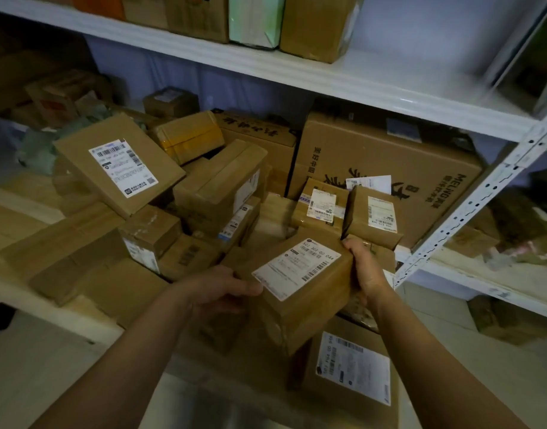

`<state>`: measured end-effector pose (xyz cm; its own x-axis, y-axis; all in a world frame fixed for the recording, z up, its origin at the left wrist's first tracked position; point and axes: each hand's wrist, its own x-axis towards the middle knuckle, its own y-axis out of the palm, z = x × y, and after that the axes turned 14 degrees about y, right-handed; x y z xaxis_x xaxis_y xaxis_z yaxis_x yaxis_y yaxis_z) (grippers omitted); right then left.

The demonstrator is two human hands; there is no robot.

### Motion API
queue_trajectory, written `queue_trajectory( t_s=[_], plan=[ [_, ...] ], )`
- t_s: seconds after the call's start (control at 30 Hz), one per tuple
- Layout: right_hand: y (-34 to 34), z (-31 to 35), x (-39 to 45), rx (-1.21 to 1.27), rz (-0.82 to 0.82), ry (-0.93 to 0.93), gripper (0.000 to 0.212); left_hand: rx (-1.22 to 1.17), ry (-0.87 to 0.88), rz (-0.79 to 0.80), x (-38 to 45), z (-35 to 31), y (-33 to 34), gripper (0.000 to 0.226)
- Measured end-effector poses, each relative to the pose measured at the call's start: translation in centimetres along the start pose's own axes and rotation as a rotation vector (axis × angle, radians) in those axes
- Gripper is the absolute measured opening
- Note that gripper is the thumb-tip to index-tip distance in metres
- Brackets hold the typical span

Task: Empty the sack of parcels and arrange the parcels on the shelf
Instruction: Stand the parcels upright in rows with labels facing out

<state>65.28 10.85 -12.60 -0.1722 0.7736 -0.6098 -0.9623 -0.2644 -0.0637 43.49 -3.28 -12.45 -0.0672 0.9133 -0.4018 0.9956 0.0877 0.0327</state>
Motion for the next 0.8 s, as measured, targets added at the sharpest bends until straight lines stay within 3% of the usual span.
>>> queue_trajectory(
  t_s=[0.03,0.13,0.3,0.37,0.47,0.57,0.7,0.8],
  plan=[
    [-0.2,-0.2,0.0,-0.015,-0.001,0.006,0.033,-0.010,0.002,0.014,-0.3,0.5,0.3,0.045],
    [-0.1,-0.6,-0.8,-0.074,0.000,0.033,0.033,-0.054,0.009,-0.001,-1.0,2.6,0.7,0.082],
    [1.1,-1.7,-1.5,-0.213,-0.027,0.025,0.029,-0.196,-0.027,-0.045,-2.6,5.8,1.4,0.100],
    [1.5,-1.9,-1.6,-0.235,-0.024,-0.005,0.027,-0.262,-0.035,-0.035,-3.2,6.5,1.8,0.092],
    [2.3,-2.5,-1.9,-0.323,-0.038,-0.039,0.034,-0.319,-0.047,-0.066,-3.9,7.3,1.6,0.065],
    [3.0,-3.2,-2.1,-0.386,-0.035,-0.025,0.048,-0.331,-0.077,-0.047,-4.8,7.7,0.8,0.068],
    [3.6,-4.4,-2.4,-0.325,-0.010,0.008,0.029,-0.287,-0.111,-0.124,-5.7,8.2,-0.1,0.057],
    [4.1,-5.7,-2.1,-0.429,-0.069,-0.068,0.031,-0.223,-0.122,-0.252,-5.7,9.1,-0.3,0.042]
  ],
)
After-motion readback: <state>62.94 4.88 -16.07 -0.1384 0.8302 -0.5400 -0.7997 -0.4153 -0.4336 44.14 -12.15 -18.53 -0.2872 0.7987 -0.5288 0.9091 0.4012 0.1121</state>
